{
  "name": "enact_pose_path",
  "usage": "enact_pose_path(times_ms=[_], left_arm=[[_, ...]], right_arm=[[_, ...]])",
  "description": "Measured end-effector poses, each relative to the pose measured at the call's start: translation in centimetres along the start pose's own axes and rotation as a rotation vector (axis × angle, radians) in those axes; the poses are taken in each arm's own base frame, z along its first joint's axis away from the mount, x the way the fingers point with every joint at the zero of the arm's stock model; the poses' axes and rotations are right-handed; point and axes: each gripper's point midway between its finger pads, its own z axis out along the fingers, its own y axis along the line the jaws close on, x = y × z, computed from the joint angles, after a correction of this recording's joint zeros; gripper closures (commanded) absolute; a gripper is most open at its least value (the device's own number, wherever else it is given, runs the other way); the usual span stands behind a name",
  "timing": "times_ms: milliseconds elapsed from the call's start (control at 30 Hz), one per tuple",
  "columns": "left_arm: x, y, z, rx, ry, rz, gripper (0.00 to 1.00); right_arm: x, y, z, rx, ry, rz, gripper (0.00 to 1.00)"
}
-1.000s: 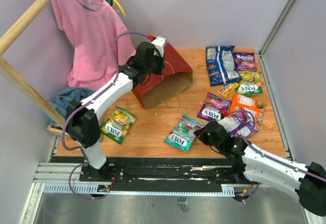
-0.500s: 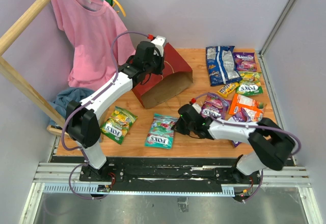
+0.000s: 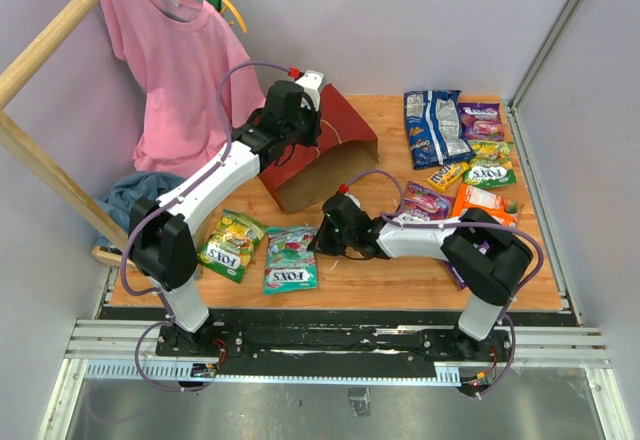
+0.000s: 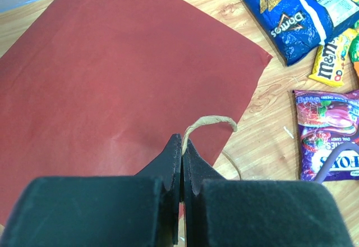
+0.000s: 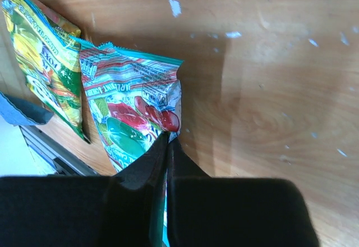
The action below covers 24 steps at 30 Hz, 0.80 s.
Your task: Take the snacks out of the paper bag
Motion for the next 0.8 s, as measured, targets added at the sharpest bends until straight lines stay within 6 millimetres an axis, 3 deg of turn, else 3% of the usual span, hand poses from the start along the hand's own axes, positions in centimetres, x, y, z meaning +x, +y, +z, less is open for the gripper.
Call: enact_pose_path(times_ms=[300, 600, 667, 800], left_arm=[[0.0, 0.1, 0.0, -0.001, 0.000, -0.001, 0.99], [-0.1, 0.8, 0.0, -0.014, -0.002, -0.006, 1.00], [-0.1, 1.1, 0.0, -0.019, -0.002, -0.009, 0.99], [-0.2, 1.2, 0.0, -0.021, -0.003, -0.010, 1.00]], right_arm=[[-1.7, 3.1, 2.5, -0.035, -0.016, -0.018, 0.99], [-2.5, 3.7, 3.2, -0.032, -0.027, -0.053, 0.99], [-2.4, 3.7, 3.2, -0.035, -0.022, -0.059, 0.85], [-1.8, 3.6, 3.0, -0.051, 0.010, -0.100, 0.41]])
